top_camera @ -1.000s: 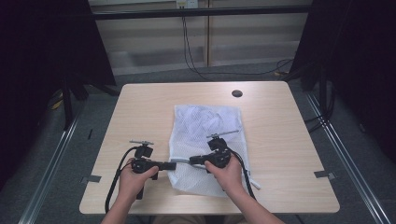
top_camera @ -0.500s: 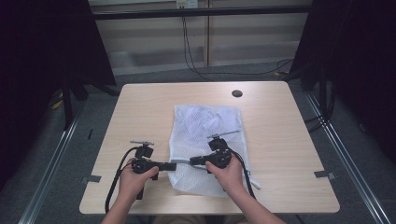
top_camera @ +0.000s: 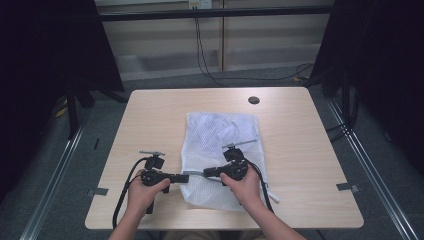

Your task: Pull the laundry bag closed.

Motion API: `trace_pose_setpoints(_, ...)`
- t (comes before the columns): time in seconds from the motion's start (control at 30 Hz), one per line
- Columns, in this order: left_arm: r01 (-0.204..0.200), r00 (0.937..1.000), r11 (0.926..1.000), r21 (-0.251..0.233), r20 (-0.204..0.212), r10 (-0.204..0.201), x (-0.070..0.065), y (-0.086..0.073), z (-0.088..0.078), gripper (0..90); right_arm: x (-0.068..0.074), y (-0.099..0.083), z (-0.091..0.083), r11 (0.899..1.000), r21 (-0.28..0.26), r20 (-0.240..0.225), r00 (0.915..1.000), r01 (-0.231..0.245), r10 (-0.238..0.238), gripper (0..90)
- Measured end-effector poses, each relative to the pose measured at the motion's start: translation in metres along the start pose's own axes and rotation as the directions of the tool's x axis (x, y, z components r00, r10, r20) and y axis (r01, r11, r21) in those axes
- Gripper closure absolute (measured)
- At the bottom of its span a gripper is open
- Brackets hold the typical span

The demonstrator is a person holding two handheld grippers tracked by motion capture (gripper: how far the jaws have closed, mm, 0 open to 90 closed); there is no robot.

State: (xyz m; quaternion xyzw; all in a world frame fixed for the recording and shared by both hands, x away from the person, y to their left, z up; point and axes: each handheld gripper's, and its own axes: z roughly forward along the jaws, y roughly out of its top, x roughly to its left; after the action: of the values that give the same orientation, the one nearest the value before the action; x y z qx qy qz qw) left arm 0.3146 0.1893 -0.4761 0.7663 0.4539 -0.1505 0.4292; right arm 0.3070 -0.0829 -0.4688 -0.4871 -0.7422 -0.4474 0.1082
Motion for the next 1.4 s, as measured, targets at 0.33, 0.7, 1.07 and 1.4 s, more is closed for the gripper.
trace_pose_setpoints(0.33,-0.003,1.0,1.0,-0.004,-0.003,0.003,0.001,0.0,-0.001,88.0,-0.005,-0.001,-0.003,1.0,0.001,0.015,0.9999,-0.005,0.005,87.1)
trace_pose_setpoints(0.7,0.006,1.0,1.0,-0.001,-0.003,-0.006,0.003,0.0,-0.002,88.0,-0.008,-0.002,-0.006,1.0,0.006,0.016,0.9999,-0.004,0.003,87.1)
trace_pose_setpoints(1.07,0.018,0.9998,0.9998,-0.002,0.003,-0.018,0.003,0.0,-0.003,88.0,-0.009,-0.004,-0.008,1.0,0.008,0.009,1.0,-0.003,0.003,87.0)
trace_pose_setpoints(1.4,0.019,0.9998,0.9998,-0.004,-0.008,-0.02,0.004,0.0,-0.005,88.0,-0.012,-0.005,-0.01,1.0,0.004,0.011,0.9998,-0.016,0.015,87.0)
